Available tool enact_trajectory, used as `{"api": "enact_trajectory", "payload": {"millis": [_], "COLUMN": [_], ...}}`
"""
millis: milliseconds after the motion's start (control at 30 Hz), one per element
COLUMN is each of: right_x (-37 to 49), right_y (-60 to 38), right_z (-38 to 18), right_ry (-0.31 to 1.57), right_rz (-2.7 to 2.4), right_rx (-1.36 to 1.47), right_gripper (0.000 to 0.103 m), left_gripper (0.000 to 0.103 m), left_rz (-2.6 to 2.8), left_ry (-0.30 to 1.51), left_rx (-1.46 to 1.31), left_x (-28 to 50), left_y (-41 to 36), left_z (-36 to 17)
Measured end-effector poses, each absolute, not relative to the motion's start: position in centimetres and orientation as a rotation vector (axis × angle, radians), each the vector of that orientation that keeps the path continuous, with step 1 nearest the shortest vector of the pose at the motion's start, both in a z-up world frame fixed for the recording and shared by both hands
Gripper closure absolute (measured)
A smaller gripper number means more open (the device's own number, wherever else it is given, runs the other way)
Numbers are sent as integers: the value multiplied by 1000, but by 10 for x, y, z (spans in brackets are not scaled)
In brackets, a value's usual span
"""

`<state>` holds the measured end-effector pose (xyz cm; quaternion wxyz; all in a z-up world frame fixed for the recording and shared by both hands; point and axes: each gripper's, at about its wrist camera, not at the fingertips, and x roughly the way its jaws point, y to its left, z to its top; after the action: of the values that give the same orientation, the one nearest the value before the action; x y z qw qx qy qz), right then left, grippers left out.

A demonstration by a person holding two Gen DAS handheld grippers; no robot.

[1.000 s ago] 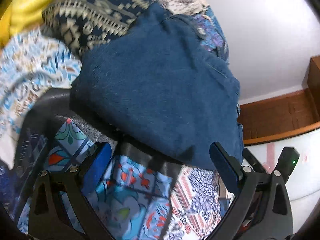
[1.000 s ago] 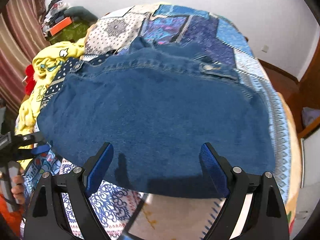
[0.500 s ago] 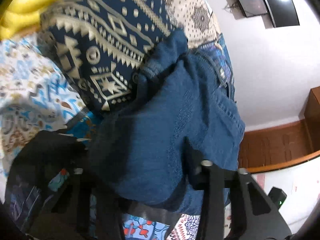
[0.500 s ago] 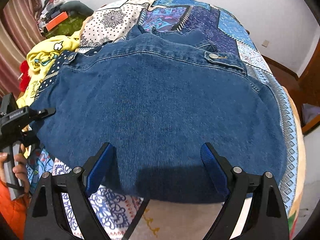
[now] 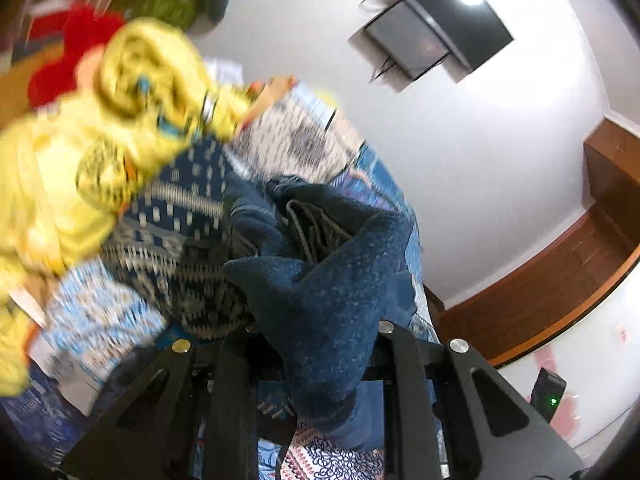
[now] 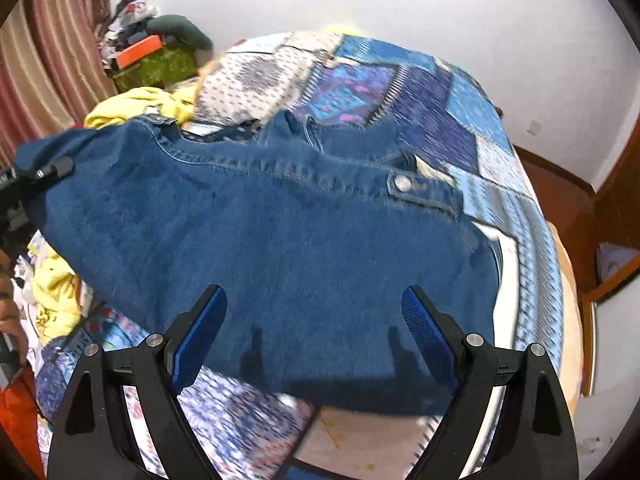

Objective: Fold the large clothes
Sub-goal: 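Grasp the folded jacket end with the left gripper and lift it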

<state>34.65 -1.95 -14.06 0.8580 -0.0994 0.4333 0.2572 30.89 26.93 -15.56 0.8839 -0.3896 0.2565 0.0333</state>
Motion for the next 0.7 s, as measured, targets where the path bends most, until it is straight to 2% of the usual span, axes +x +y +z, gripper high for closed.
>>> {"api": "enact_trajectory", "payload": {"millis": [167, 400, 700], "right_x": [354, 367, 370], "right_y": [26, 62, 4], "right_z": [-160, -214, -182], "right_ry": [925, 1012, 969], "right_rz": [613, 659, 678], "right_rx": [-248, -292, -128], "right_gripper": [16, 15, 15], "left_gripper": [84, 84, 84], "left_rz": [75, 40, -61], "left_ry": [498, 519, 531], "left_rx": [-676, -625, -587], "left_x": [296, 317, 358], "left_y": [253, 229, 167], "left_z": [-126, -125, -102]}}
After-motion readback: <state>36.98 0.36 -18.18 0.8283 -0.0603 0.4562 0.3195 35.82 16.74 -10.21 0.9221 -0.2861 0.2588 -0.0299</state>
